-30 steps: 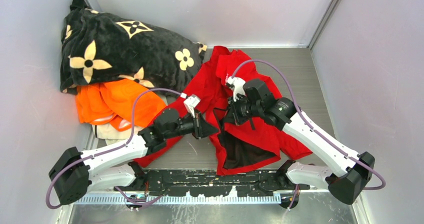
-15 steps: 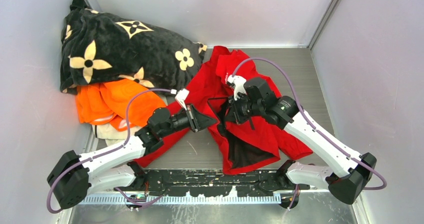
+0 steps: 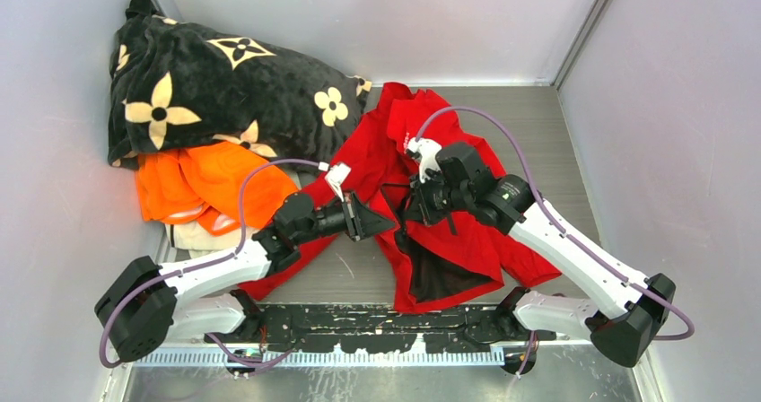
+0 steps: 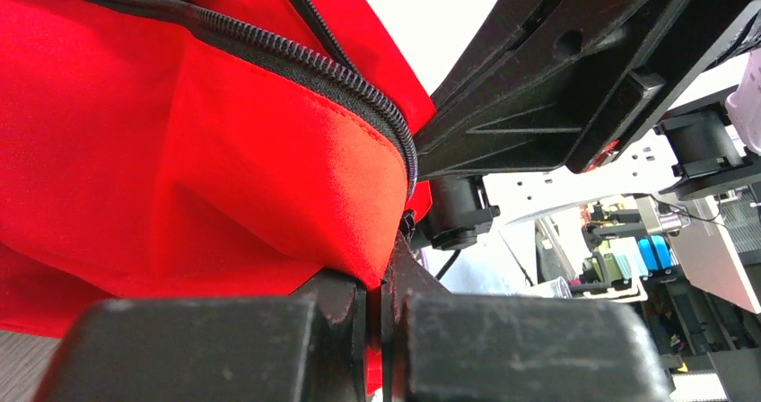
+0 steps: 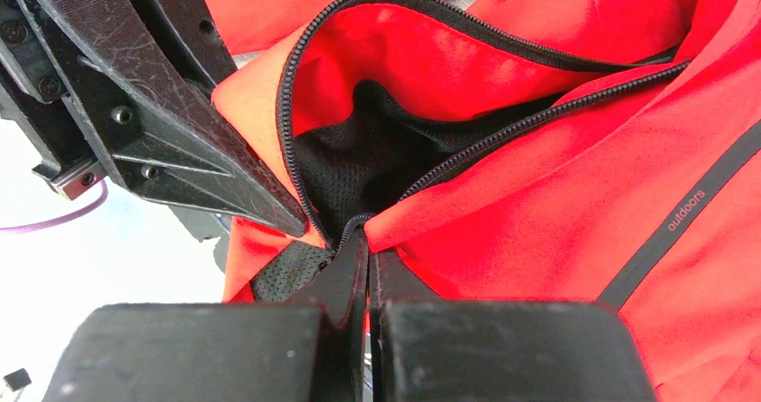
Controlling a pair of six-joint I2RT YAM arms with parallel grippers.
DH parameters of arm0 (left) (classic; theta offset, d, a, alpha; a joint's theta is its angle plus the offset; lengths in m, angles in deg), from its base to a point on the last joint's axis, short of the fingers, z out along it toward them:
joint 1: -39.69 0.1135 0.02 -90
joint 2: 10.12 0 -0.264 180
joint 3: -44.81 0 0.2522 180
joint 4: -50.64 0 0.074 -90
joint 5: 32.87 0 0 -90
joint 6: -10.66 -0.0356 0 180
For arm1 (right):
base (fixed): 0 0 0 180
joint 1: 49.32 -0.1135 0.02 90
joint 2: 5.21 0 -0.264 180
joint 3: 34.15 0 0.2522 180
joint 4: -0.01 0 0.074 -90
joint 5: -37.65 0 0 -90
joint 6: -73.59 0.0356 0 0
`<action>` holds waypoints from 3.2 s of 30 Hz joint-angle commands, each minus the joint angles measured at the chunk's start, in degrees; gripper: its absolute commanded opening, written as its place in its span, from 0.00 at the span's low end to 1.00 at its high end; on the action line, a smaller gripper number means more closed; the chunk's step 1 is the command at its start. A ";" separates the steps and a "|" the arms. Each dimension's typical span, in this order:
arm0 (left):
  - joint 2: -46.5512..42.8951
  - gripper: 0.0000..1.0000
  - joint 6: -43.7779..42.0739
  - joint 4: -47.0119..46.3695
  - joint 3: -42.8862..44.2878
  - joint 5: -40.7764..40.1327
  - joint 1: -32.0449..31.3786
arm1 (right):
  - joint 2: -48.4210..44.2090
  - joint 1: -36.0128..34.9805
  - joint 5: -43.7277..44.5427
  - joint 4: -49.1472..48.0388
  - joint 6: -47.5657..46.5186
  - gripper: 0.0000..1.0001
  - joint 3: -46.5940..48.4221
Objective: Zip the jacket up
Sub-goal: Insert the zipper into the jacket.
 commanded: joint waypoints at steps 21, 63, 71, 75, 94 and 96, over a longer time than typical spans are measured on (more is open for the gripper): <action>-7.87 0.00 -8.05 12.27 3.43 -6.64 -1.82 | 0.42 -1.67 6.32 -3.20 -2.88 0.01 1.24; -8.75 0.31 7.94 -7.40 -17.46 -12.44 0.95 | -4.27 1.24 4.34 -5.89 -0.69 0.01 -4.29; -7.31 0.03 7.74 -8.78 -17.24 -11.60 0.90 | -4.10 1.16 3.81 -6.62 -0.56 0.01 -5.37; -6.88 0.00 8.02 -11.14 -16.67 -10.57 0.89 | -3.38 0.59 3.54 -7.61 -0.15 0.01 -5.51; 7.92 0.18 16.90 -33.02 -13.79 -7.01 0.90 | 0.21 -2.65 4.66 -8.95 -1.09 0.01 -4.33; 10.91 0.18 18.47 -36.96 -13.57 -6.10 0.90 | 0.22 -2.69 4.77 -8.97 -1.14 0.01 -4.41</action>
